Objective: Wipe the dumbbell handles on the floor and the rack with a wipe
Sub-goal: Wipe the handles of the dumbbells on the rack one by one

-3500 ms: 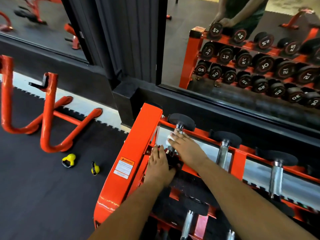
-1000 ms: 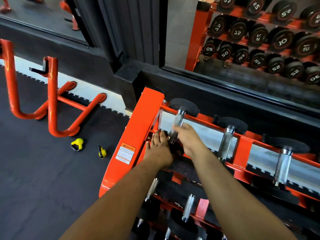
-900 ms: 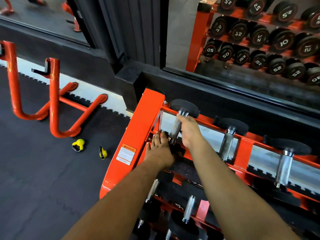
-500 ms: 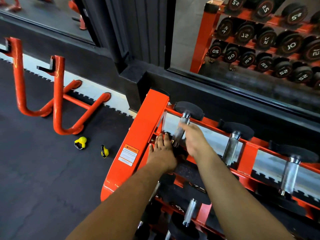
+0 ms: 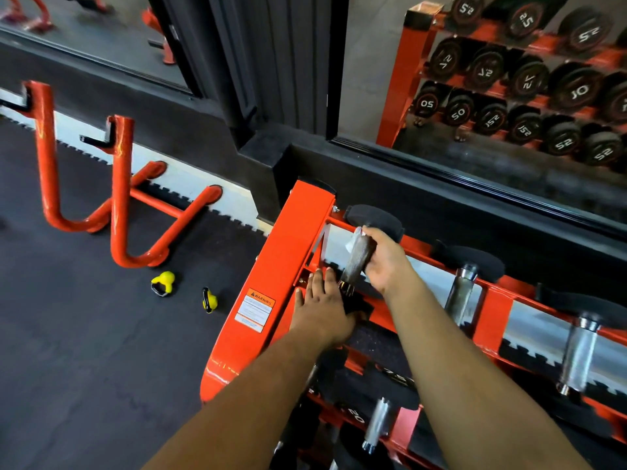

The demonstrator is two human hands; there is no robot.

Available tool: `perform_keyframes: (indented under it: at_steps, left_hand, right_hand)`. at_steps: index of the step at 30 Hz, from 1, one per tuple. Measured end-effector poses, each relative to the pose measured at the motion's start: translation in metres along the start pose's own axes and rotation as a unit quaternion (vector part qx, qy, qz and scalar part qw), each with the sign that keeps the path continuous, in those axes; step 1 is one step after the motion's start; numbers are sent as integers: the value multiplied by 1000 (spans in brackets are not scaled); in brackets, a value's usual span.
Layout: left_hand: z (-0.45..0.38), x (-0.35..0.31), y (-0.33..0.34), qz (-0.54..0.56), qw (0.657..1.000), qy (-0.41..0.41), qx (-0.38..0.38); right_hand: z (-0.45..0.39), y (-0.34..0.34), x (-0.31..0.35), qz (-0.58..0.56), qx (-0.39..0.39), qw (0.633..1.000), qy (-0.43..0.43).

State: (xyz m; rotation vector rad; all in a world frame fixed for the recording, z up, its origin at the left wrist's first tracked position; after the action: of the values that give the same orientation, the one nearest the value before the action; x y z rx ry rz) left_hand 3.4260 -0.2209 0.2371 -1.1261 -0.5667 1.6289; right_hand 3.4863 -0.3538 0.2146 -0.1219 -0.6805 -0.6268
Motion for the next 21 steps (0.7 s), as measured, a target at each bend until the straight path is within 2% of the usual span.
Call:
perform_keyframes:
  at_steps: [5,8,11,15,21]
  left_hand:
    - [-1,2,3,-4,1000,1,-2]
    - [0,0,0,-3,1000,3,4]
    - [-1,0,1,-8,1000,6,6]
    - [-1,3,3,3,1000,5,-4]
    - [-1,0,0,-8,1000,4,-2]
  right_hand:
    - [-6,-14,4,-3,-22,999,-43]
    - [-1,2,2,8,16,1000,-2]
    - [-2,3,1,-5,42,999,-1]
    - [-7,-17,0,-28,16,999,-37]
    - [0,7,-5,-11,46,999,-7]
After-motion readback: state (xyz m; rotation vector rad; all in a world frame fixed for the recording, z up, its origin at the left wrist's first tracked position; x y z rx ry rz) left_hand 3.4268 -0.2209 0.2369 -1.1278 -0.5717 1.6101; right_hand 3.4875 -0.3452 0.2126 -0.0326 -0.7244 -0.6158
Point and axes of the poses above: each hand's wrist, its own z-axis away from the middle knuckle, its own y-axis out of the palm, x = y × z, the point moved 10 cm from there along -z, towards the middle knuckle, and after that the axes turned 9 degrees about -x, right-handed, at the moved point
